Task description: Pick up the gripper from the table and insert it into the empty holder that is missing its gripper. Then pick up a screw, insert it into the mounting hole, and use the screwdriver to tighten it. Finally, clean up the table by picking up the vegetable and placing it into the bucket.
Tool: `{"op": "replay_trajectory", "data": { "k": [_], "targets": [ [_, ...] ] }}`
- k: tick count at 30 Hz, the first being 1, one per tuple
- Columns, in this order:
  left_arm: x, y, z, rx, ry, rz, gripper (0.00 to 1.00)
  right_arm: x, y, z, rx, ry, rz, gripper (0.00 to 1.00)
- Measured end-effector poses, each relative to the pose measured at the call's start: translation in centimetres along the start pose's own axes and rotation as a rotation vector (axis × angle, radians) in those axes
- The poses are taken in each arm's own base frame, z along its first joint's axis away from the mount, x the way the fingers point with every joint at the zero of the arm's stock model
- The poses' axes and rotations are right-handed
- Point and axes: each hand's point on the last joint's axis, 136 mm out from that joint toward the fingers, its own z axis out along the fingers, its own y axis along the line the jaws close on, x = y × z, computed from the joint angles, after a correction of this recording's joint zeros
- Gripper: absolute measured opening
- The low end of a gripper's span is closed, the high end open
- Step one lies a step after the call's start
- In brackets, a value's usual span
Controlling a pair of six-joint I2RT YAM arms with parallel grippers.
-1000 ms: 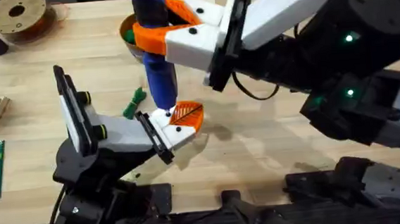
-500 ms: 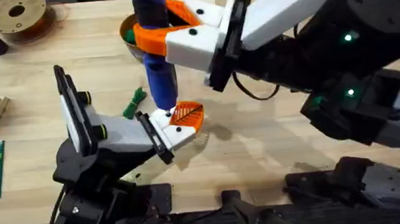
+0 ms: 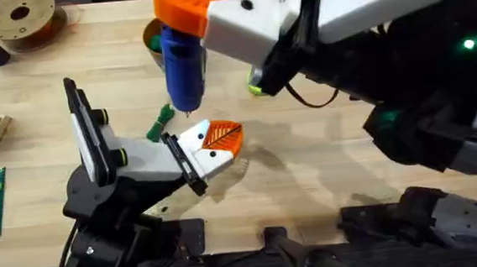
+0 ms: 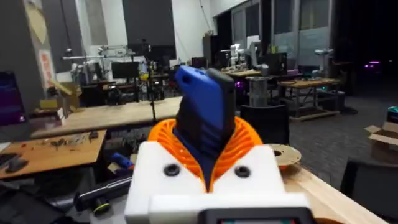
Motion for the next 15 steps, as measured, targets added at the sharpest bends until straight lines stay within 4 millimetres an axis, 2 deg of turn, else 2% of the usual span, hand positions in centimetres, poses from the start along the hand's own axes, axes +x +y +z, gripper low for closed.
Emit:
{"op": "replay_trajectory", "data": {
  "k": [6,7,10,15],
  "targets": [
    [0.0,0.0,0.0,0.000,0.000,0.000,0.004,3.1,-2.2,-0.6,0.064,0.129,-0.023,0.033],
    [0.0,0.0,0.0,0.000,0.000,0.000,0.004,4.5,-5.1,-1.7,0.146,0.204,-0.098,0.033],
    [0.0,0.0,0.0,0.000,0.000,0.000,0.004,5.4,-9.3,-3.7,0.263,0.284,-0.196,0.033],
    [0.0,0.0,0.0,0.000,0.000,0.000,0.004,7.9,-16.7,-9.2,0.452,0.493,-0.360,0.033]
  ]
}}
